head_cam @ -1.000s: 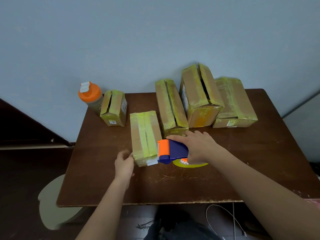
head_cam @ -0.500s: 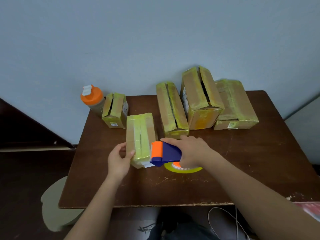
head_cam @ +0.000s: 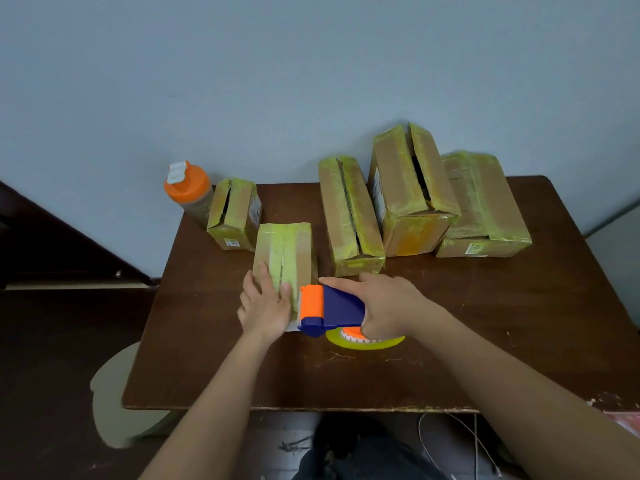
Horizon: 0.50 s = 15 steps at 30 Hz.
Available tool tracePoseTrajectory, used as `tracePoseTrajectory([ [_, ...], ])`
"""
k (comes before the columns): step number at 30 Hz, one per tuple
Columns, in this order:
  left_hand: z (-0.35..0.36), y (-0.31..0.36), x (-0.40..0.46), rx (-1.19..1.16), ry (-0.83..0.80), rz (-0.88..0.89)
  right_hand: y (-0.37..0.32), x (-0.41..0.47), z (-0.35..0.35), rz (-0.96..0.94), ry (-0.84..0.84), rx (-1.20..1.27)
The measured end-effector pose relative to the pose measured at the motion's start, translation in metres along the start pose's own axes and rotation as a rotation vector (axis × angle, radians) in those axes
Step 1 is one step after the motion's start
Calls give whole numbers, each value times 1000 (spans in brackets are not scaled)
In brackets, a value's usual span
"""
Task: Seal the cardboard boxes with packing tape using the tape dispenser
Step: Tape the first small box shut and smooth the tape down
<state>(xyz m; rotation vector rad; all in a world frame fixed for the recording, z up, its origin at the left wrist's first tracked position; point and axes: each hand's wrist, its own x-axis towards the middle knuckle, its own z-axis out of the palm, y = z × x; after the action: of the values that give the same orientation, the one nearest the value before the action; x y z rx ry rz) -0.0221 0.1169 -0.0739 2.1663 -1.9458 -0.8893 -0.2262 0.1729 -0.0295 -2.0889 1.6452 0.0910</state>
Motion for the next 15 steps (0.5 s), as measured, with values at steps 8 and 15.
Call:
tracePoseTrajectory([
  [8,3,8,-3,126,-64,-50,15,-4,-7,-66,-42,-7],
  [15,3,9,-2,153,-73,-67,45,-21,-10,-36,-79,-33],
])
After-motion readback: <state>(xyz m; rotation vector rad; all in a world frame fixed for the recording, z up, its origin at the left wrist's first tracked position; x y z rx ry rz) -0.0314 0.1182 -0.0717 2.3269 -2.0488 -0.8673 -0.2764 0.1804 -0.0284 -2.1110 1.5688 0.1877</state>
